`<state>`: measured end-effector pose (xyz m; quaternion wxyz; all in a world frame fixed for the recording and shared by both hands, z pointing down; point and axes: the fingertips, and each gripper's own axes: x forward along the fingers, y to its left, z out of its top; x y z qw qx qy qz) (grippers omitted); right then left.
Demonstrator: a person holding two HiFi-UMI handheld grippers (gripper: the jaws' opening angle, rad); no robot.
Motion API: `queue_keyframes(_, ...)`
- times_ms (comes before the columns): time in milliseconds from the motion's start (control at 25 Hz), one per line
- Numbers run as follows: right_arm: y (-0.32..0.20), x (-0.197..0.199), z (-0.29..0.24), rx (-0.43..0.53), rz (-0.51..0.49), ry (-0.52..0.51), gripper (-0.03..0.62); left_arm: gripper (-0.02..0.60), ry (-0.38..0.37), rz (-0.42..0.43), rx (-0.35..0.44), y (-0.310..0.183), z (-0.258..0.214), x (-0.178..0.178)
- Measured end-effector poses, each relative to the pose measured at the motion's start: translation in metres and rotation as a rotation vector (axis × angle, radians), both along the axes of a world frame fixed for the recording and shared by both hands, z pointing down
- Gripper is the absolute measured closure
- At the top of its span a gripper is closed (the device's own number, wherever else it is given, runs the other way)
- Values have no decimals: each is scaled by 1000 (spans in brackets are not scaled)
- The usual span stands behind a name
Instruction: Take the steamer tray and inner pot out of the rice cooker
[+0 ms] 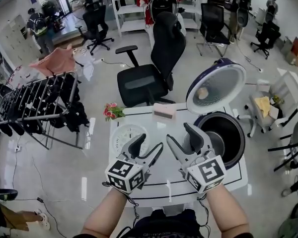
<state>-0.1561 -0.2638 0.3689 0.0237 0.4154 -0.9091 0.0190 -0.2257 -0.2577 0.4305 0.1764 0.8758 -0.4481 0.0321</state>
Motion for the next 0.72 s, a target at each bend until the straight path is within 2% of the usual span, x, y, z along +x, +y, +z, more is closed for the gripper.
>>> queue_keyframes(400,29,154,-16,6,287,21,349,296,1,224,75,20,-37,134)
queue_keyframes(560,37,204,-12,-13,364,34,349,296,-17,259,87,25,-41,173)
queue_keyframes(720,42,246,-7,-39,415,36,349,296,-45,258,89,27,-43,200)
